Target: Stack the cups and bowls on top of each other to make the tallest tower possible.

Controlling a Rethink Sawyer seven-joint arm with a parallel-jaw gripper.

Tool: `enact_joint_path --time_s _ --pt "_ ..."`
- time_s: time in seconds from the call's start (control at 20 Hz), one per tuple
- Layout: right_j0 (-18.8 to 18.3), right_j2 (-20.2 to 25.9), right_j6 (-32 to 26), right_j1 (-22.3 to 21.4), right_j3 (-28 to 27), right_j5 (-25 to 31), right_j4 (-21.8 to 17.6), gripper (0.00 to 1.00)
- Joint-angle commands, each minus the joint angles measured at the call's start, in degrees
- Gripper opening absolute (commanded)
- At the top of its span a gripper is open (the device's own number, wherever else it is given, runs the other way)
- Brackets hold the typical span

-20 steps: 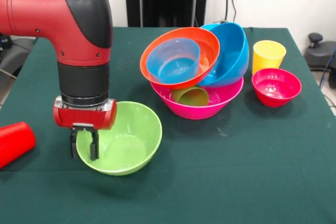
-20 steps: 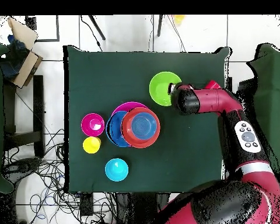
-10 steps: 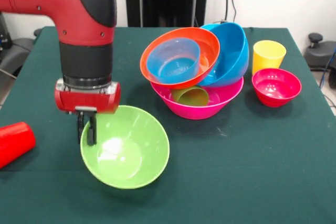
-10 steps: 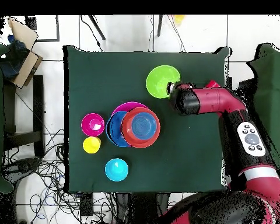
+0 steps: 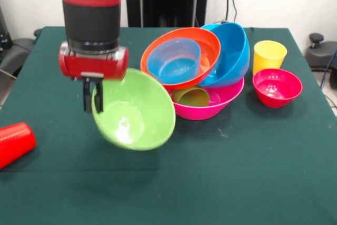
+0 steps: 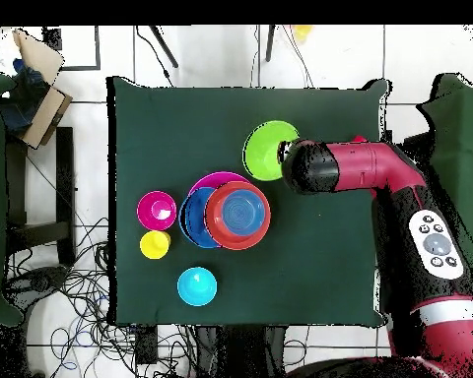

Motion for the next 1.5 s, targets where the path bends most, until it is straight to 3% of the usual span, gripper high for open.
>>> enact_joint_path --time_s 0.05,0.55,1.1,1.5 --pt "3.7 -1.3 -2.9 -7.3 5.6 8.6 2.5 0.00" --pt "6.9 -3.3 1.8 -16.2 13.6 9.5 6.8 0.00" --pt "7.0 -5.5 3.8 -20.7 23.5 0.9 7.3 0.00" --pt "6.5 -7.8 5.8 -19.9 28.7 -7.8 4.5 0.00"
